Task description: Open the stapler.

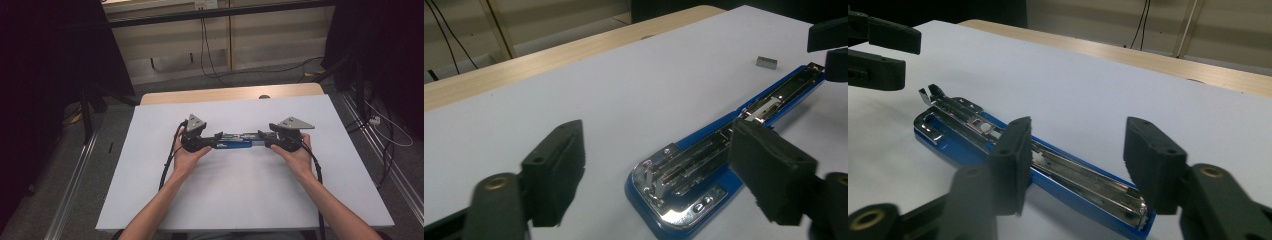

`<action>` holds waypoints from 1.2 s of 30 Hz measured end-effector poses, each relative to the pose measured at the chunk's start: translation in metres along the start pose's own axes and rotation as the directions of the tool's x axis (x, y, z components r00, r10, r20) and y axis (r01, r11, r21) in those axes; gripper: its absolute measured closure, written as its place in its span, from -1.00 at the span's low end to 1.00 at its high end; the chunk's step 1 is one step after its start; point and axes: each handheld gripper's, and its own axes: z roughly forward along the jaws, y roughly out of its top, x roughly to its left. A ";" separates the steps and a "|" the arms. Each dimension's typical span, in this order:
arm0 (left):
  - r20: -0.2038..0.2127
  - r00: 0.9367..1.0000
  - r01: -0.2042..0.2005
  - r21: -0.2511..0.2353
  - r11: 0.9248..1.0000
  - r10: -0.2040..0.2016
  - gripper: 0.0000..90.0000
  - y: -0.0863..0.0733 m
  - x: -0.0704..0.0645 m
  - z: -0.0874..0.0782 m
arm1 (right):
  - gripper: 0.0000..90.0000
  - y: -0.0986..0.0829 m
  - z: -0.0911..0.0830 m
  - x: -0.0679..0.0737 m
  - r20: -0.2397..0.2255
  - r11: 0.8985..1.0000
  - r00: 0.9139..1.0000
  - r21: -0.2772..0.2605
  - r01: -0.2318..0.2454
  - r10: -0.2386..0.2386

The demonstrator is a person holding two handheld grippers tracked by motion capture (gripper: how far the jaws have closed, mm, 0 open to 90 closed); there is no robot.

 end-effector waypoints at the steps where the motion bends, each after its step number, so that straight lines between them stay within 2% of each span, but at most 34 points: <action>1: -0.001 1.000 0.007 0.007 1.000 -0.007 -0.58 0.000 0.000 0.000 | -0.12 0.000 0.000 0.000 -0.002 1.000 1.000 0.001 -0.005 0.005; 4: 0.018 0.997 0.075 -0.010 0.997 -0.075 -0.68 0.001 0.004 -0.003 | -0.31 0.001 -0.001 0.000 0.000 1.000 1.000 0.001 0.000 0.000; 9: -0.001 0.998 0.063 0.002 0.998 -0.063 -0.85 0.002 0.006 -0.009 | -0.74 0.002 0.000 -0.002 0.012 0.999 0.999 0.015 -0.033 0.033; 10: 0.012 0.999 0.051 0.002 0.999 -0.051 -0.90 0.001 0.007 -0.010 | -0.83 0.002 0.000 -0.002 0.021 0.999 0.999 0.005 -0.046 0.046; 17: 0.023 0.998 0.064 -0.013 0.998 -0.063 -0.92 -0.005 0.011 -0.022 | -0.84 0.002 -0.001 -0.003 0.019 0.999 0.999 -0.004 -0.042 0.042; 23: 0.034 0.996 0.082 -0.034 0.996 -0.081 -0.92 -0.011 0.016 -0.031 | -0.87 0.002 -0.001 -0.006 0.039 0.999 0.998 -0.003 -0.046 0.046; 25: 0.002 0.999 0.046 -0.037 0.998 -0.046 -0.91 -0.012 0.016 -0.036 | -0.86 0.002 0.000 -0.007 0.041 0.999 0.998 -0.008 -0.042 0.043; 27: -0.005 0.999 0.046 -0.056 0.997 -0.046 -0.90 -0.013 0.016 -0.041 | -0.85 0.003 -0.001 -0.007 0.040 0.999 0.998 -0.009 -0.039 0.039; 33: -0.035 0.999 0.016 -0.053 0.998 -0.018 -0.89 -0.018 0.011 -0.053 | -0.87 0.003 -0.005 -0.008 0.040 0.999 0.999 -0.006 -0.036 0.036; 36: -0.041 0.999 0.021 -0.062 0.998 -0.023 -0.89 -0.021 0.009 -0.059 | -0.89 0.004 -0.009 -0.009 0.051 0.999 0.998 -0.013 -0.032 0.032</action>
